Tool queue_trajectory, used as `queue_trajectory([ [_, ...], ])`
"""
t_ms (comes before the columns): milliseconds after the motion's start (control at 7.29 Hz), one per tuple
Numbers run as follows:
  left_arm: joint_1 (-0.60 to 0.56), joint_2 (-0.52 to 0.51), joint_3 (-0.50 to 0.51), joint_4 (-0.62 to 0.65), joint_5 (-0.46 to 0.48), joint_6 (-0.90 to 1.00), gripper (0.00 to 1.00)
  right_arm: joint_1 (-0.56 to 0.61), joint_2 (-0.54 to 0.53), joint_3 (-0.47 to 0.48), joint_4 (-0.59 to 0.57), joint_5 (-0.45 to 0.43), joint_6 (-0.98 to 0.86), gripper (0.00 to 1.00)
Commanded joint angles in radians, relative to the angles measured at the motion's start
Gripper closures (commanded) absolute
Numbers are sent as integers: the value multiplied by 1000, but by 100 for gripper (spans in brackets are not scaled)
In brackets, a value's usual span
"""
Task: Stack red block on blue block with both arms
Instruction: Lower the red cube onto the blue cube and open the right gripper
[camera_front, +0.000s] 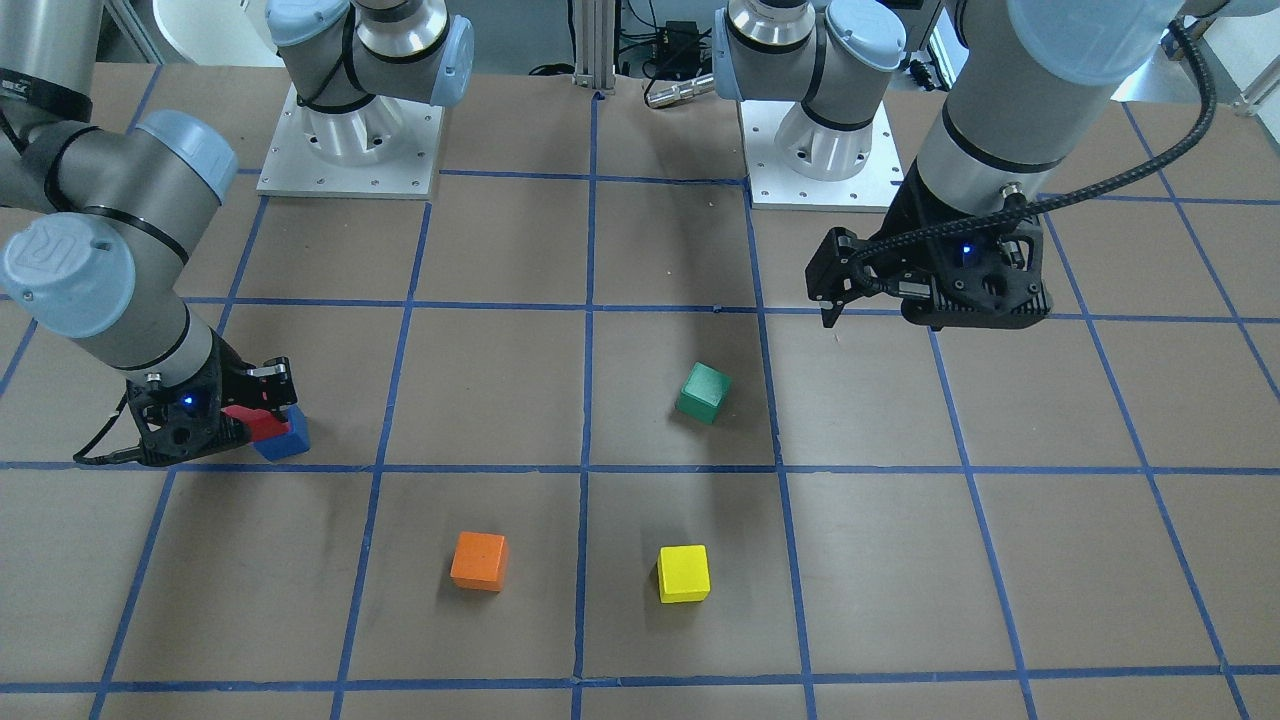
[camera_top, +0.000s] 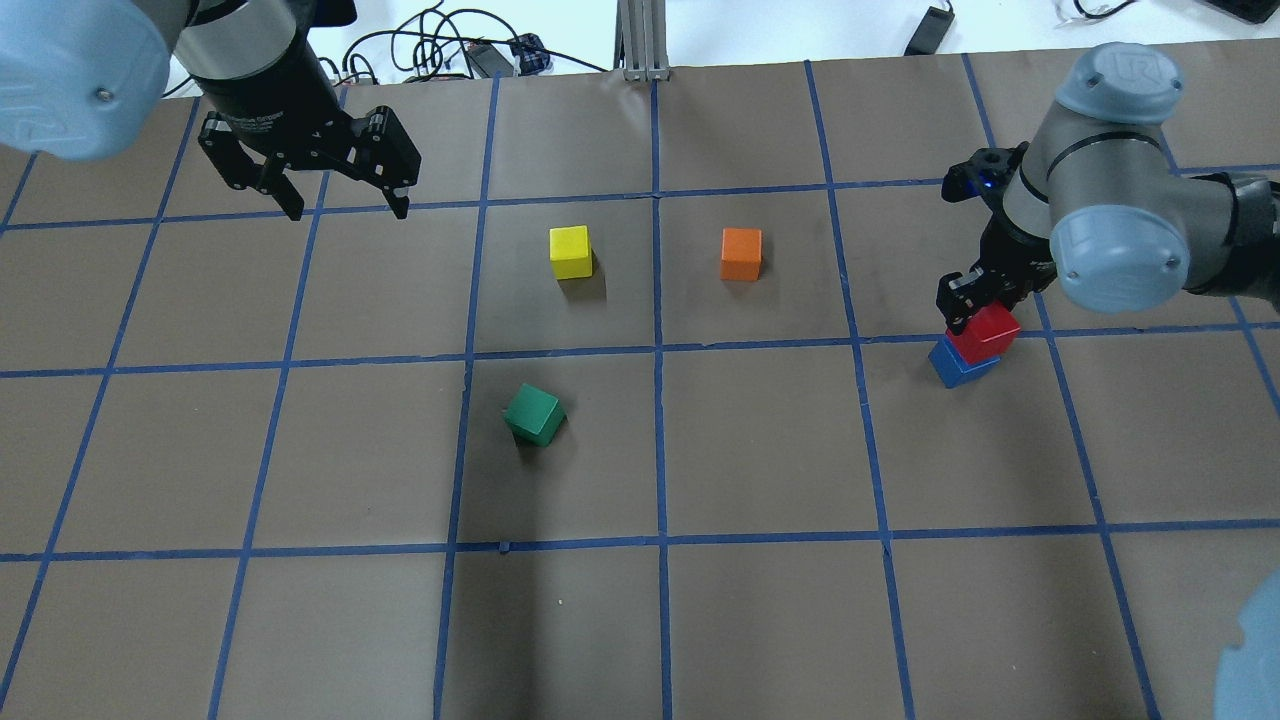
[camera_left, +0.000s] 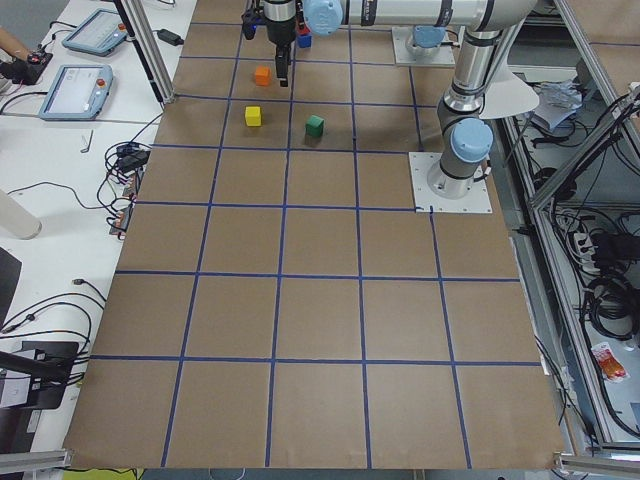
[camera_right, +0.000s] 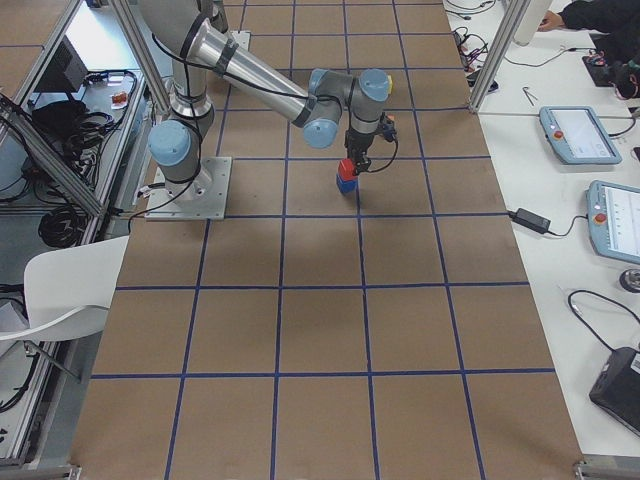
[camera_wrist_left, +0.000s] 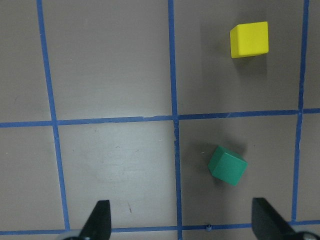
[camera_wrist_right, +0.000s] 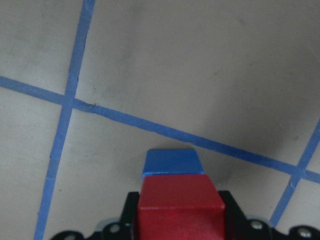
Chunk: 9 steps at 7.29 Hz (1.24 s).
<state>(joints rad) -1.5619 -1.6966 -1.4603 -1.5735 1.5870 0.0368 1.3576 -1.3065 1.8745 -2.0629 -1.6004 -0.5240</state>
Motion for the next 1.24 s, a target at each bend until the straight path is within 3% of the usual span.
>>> queue_trajectory([
  [0, 0, 0, 0, 1, -1, 0, 0, 0, 1, 0, 4, -1, 2, 33],
  [137, 0, 0, 0, 1, -1, 0, 0, 0, 1, 0, 9, -4, 2, 17],
  [412, 2, -2, 0, 1, -2, 0, 0, 0, -3, -1, 17, -7, 5, 1],
  [686, 2, 0, 0, 1, -1, 0, 0, 0, -55, -62, 181, -6, 10, 0],
  [1098, 3, 0, 2, 1, -2, 2, 0, 5, -227, -257, 536, -6, 91, 0],
])
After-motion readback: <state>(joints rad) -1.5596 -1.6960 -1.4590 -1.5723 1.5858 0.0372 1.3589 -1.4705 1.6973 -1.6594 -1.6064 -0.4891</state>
